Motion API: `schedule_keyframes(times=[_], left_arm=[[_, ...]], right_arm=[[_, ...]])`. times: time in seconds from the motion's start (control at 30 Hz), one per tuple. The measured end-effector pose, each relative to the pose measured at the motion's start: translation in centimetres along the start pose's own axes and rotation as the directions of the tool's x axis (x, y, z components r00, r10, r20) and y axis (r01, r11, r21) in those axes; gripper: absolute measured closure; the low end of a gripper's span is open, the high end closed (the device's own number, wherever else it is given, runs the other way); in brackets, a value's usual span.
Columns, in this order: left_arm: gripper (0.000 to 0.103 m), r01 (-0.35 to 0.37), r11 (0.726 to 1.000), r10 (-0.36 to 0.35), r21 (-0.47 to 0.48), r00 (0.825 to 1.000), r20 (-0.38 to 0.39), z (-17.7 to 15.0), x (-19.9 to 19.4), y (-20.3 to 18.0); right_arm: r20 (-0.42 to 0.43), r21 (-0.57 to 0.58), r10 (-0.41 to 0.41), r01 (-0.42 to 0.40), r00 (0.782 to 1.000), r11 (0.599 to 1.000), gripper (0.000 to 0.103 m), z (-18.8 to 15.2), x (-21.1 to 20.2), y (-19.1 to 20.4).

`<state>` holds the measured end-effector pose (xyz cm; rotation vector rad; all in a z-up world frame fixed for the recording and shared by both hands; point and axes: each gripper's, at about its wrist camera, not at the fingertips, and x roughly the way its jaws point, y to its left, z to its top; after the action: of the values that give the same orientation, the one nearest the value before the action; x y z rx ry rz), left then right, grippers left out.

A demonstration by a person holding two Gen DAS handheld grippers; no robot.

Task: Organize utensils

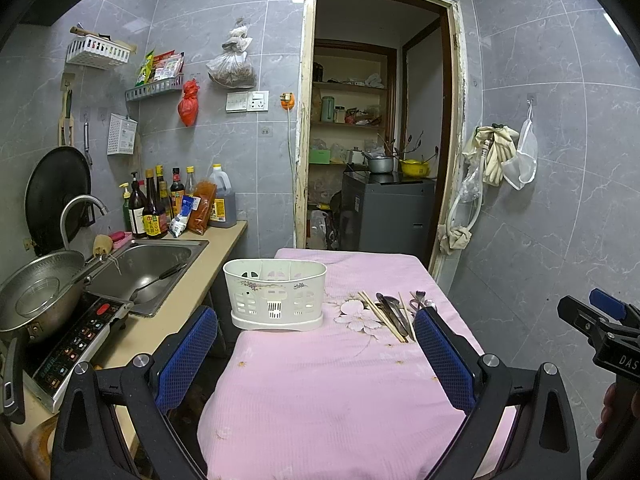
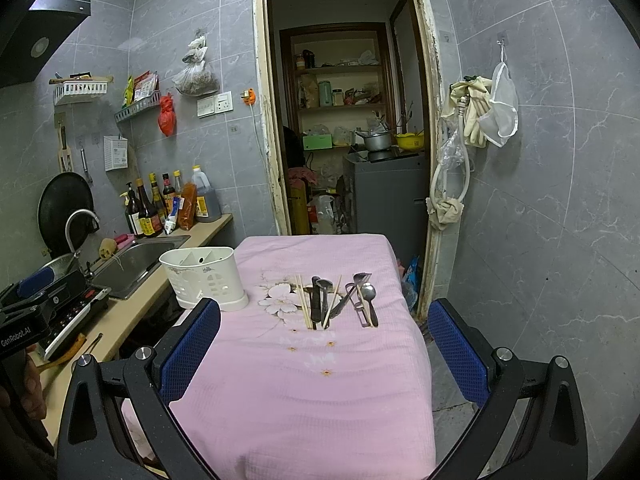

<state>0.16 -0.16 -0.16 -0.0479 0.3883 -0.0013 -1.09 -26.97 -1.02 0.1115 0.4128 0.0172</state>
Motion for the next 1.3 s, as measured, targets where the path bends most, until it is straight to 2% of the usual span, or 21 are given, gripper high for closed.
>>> schedule_keyframes(times=[1.3], left_arm=[[0.003, -0.001, 1.000, 0.001, 0.002, 1.000, -0.002, 0.04, 0.02, -0.02]], right_arm=[[-0.001, 0.001, -0.003, 0.003, 1.000, 1.000, 0.001, -0.20, 0.17, -0.04]])
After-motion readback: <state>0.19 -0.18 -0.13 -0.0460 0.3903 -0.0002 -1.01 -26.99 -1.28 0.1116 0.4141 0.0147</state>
